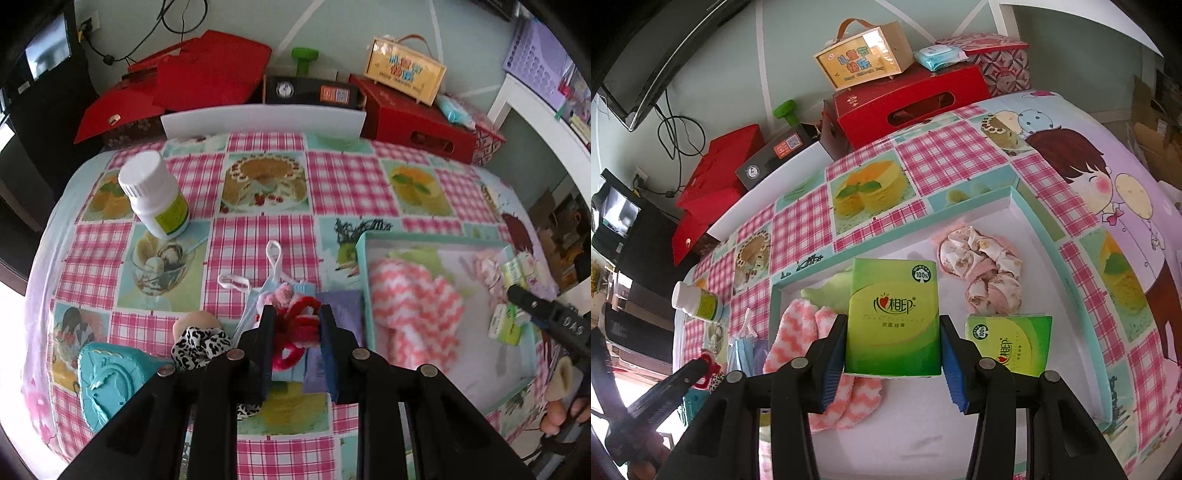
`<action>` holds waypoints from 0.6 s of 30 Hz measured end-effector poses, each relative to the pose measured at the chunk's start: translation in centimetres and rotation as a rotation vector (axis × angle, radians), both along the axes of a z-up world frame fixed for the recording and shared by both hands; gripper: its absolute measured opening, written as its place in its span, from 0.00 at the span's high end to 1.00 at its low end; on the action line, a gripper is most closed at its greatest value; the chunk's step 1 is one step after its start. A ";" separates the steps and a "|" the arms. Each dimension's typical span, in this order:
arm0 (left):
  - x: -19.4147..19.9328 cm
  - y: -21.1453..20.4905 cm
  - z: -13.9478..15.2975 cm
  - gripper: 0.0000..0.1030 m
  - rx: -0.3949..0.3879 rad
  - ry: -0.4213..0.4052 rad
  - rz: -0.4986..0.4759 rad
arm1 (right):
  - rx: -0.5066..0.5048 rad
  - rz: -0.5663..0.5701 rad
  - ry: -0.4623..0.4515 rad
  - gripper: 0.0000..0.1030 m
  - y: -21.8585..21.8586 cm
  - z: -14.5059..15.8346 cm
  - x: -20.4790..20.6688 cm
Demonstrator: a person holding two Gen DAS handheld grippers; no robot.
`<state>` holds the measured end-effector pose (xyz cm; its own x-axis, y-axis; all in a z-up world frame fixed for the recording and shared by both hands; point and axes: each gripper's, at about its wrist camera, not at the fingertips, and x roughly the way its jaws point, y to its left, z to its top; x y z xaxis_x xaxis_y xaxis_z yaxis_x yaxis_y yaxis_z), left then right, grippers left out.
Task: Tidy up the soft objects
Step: 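Lower the hair tie with the left tool while the right tool lowers the tissue pack, opening both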
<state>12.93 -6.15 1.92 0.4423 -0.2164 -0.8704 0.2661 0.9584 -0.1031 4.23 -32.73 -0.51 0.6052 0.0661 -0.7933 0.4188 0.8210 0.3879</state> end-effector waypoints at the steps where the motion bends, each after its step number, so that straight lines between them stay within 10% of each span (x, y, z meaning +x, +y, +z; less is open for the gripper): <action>1: -0.1 0.0 0.4 0.77 -0.004 -0.008 0.000 | -0.001 -0.001 0.000 0.52 0.0 0.0 0.0; 18: -1.7 -8.8 4.0 0.77 -0.172 -0.075 -0.186 | -0.020 -0.121 0.001 0.52 -3.2 0.3 -1.7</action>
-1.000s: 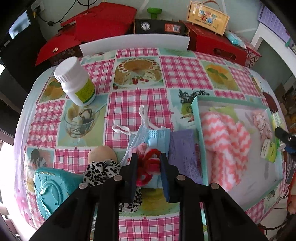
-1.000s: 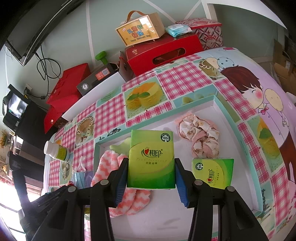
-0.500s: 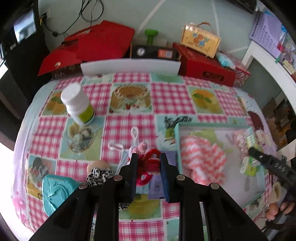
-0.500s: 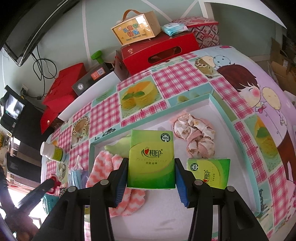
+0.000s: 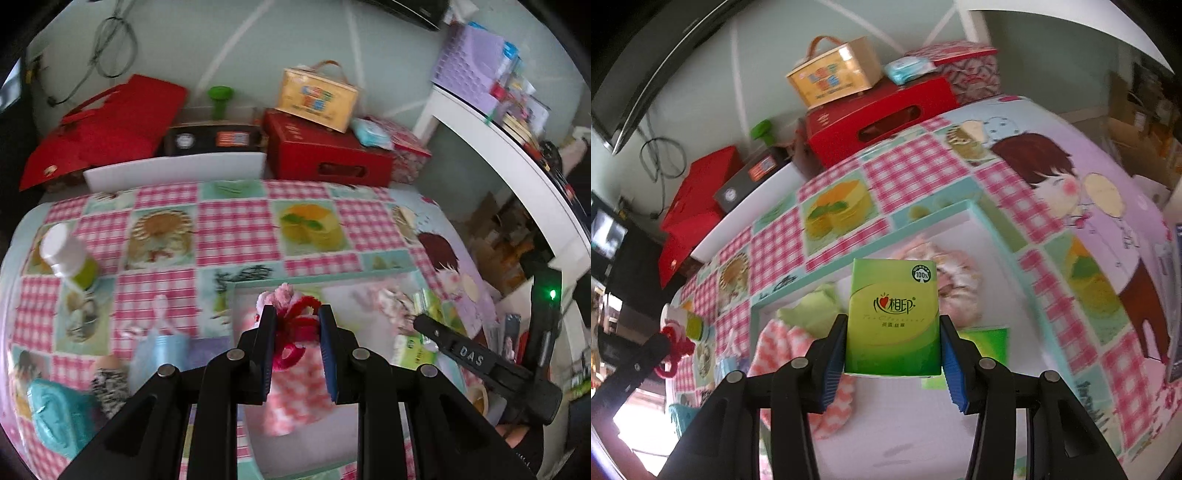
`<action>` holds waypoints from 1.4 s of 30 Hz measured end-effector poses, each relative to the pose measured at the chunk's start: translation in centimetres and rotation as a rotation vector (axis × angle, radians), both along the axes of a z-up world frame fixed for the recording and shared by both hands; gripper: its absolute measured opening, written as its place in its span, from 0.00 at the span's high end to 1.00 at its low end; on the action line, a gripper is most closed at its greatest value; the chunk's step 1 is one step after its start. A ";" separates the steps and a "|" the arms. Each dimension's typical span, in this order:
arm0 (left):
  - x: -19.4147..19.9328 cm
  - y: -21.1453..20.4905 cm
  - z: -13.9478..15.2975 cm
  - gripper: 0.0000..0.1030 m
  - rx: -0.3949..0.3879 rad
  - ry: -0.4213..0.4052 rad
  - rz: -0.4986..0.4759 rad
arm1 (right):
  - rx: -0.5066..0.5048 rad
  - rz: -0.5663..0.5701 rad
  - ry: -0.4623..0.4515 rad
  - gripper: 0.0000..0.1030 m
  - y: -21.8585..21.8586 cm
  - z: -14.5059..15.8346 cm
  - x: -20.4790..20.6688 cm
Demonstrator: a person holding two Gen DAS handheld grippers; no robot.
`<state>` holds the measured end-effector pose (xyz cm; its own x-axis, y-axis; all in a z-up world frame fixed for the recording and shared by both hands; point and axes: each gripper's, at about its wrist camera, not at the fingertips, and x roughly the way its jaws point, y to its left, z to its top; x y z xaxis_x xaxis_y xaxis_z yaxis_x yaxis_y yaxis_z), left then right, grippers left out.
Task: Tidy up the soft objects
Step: 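Lower the hair tie with the left tool while the right tool lowers the tissue pack, opening both, then move both tools back toward the face masks and leopard-print item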
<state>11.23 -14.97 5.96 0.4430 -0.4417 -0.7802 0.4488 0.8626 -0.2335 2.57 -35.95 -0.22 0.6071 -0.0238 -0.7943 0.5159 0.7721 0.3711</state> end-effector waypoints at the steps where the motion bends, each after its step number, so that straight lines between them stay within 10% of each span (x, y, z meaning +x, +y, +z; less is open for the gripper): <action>1: -0.1 -0.6 -0.3 0.77 0.004 0.001 -0.015 | 0.002 -0.012 -0.003 0.52 -0.4 0.0 -0.1; 18: 2.8 -2.7 -5.5 0.77 -0.046 0.061 -0.046 | 0.001 0.039 -0.064 0.52 -1.0 -1.1 2.9; 29: 3.8 -2.9 -8.5 0.76 -0.037 0.116 -0.030 | -0.001 0.150 0.078 0.51 1.9 -4.4 5.6; 42: 3.3 -2.3 -7.7 0.45 -0.001 0.132 -0.005 | -0.052 0.135 0.092 0.37 2.2 -3.4 5.1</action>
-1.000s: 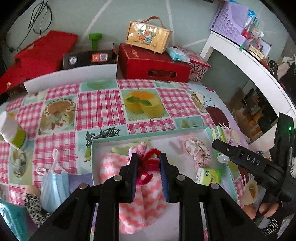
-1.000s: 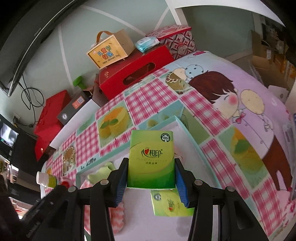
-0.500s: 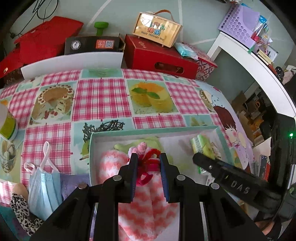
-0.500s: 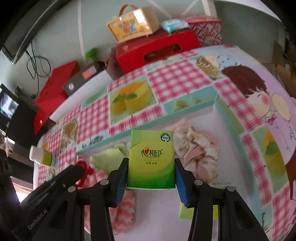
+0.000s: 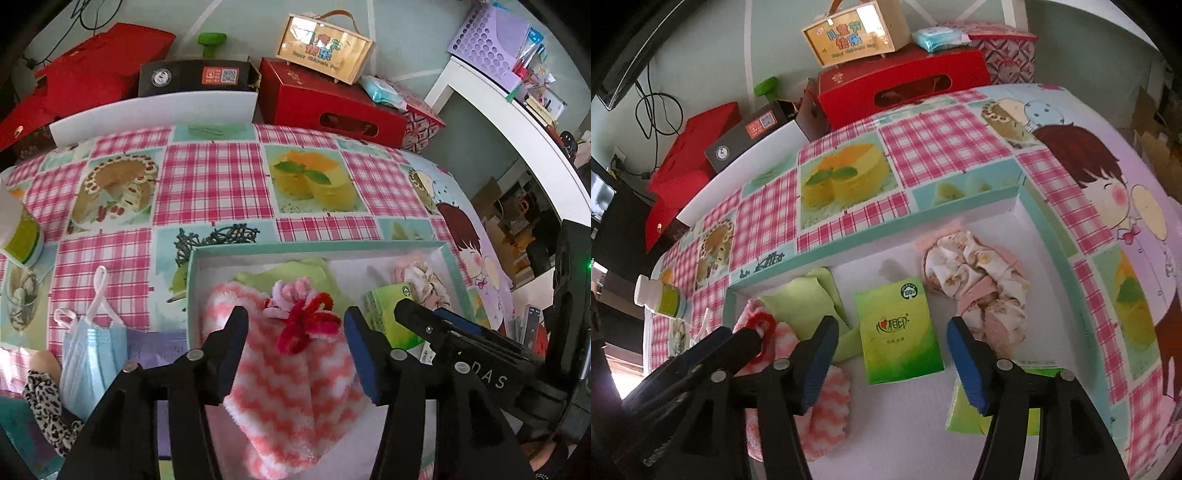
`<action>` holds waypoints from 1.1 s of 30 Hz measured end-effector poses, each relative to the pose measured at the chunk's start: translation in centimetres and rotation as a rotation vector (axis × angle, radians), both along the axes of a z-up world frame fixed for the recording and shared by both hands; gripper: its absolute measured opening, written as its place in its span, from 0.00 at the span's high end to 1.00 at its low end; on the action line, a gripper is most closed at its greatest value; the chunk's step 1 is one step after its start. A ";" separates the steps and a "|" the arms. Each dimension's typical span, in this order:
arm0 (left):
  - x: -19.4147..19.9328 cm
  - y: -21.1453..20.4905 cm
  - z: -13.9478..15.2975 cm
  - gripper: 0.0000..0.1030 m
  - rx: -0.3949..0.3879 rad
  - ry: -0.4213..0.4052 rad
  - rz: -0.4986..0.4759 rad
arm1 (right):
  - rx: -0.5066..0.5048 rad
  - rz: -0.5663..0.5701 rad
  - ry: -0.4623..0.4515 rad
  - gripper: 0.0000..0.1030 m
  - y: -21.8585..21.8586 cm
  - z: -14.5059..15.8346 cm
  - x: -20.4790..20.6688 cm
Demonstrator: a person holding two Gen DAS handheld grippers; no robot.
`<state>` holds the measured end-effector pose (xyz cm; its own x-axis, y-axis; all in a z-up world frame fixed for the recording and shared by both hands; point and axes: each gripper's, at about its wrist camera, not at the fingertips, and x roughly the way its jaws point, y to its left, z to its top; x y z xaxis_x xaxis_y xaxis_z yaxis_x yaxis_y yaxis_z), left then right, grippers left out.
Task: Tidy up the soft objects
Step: 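Move both tools back toward the face masks and leopard-print item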
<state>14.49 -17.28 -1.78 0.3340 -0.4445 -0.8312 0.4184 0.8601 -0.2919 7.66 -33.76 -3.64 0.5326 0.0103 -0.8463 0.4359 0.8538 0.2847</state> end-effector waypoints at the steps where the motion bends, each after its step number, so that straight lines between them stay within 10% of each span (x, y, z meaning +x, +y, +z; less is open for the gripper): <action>1: -0.1 0.2 0.3 0.42 -0.003 -0.005 0.004 | -0.006 -0.001 -0.003 0.37 0.0 0.2 -0.1; 12: 0.4 2.4 1.1 0.25 0.117 -0.065 0.136 | -0.082 -0.009 0.059 0.22 0.2 0.5 -0.3; 16: 0.7 3.3 0.9 0.06 0.140 -0.092 0.181 | -0.139 -0.004 0.063 0.00 0.4 0.8 -0.5; 33: 1.0 3.9 0.3 0.06 0.137 -0.070 0.210 | -0.147 0.025 0.102 0.00 0.9 0.1 0.1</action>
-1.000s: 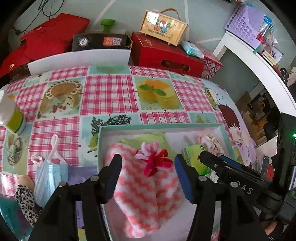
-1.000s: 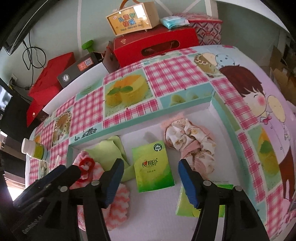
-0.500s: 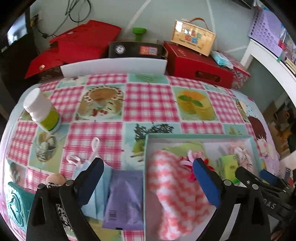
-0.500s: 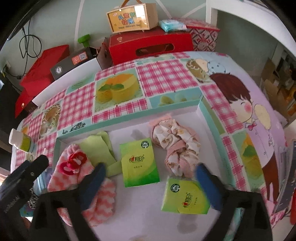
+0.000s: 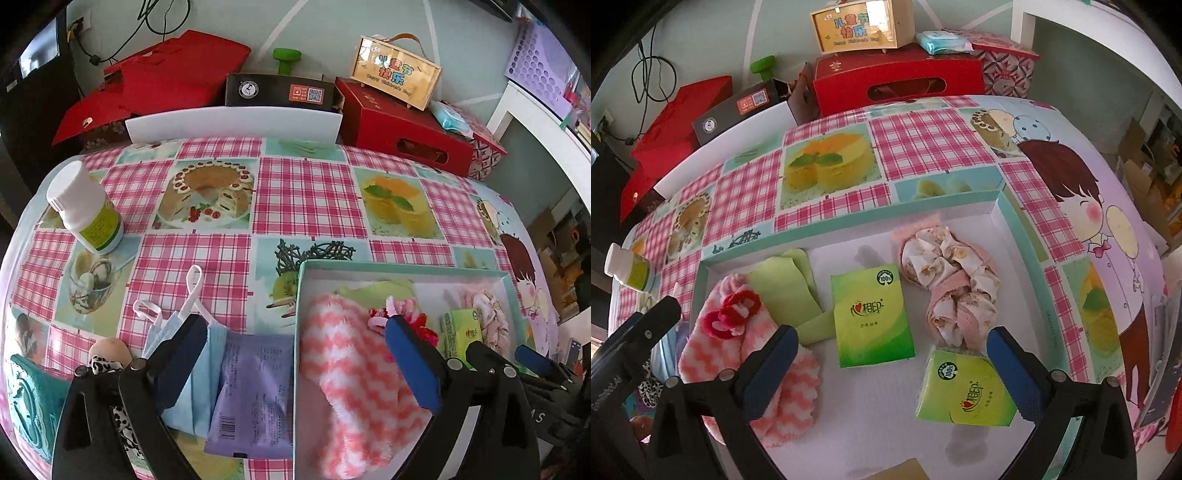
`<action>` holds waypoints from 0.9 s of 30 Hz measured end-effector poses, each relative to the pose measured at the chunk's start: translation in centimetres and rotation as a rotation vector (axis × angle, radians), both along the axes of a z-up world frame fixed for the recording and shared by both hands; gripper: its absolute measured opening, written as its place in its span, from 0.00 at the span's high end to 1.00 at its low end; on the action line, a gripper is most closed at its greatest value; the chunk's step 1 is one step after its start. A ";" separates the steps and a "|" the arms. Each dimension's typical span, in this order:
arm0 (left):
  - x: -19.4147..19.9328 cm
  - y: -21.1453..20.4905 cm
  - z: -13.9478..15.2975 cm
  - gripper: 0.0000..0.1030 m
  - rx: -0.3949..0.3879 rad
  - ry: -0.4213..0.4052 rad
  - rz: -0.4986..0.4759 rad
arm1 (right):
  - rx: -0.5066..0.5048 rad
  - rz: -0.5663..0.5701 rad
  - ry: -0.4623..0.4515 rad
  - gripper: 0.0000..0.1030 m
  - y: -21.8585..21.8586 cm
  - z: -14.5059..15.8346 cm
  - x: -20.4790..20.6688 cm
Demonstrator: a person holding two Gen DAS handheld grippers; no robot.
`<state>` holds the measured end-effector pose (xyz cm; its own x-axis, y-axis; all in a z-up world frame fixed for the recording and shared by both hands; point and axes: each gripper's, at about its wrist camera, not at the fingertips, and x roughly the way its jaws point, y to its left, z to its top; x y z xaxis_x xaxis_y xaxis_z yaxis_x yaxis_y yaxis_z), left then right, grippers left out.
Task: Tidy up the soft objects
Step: 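Move both tools back toward the face masks and leopard-print item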
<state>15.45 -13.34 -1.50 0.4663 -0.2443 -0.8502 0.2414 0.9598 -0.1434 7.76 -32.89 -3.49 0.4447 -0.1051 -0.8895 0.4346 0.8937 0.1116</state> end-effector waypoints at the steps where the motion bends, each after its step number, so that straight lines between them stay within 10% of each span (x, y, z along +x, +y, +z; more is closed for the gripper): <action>1: 0.0 0.0 0.0 0.06 -0.008 0.007 -0.007 | -0.004 -0.003 0.000 0.00 0.0 0.1 0.0; 14: 0.2 0.9 -0.4 0.06 0.035 0.075 -0.014 | -0.043 -0.013 0.008 0.00 0.1 0.4 -0.1; 27: 1.4 8.4 1.4 0.06 0.144 0.017 0.193 | -0.069 0.007 0.009 0.00 1.1 0.7 0.1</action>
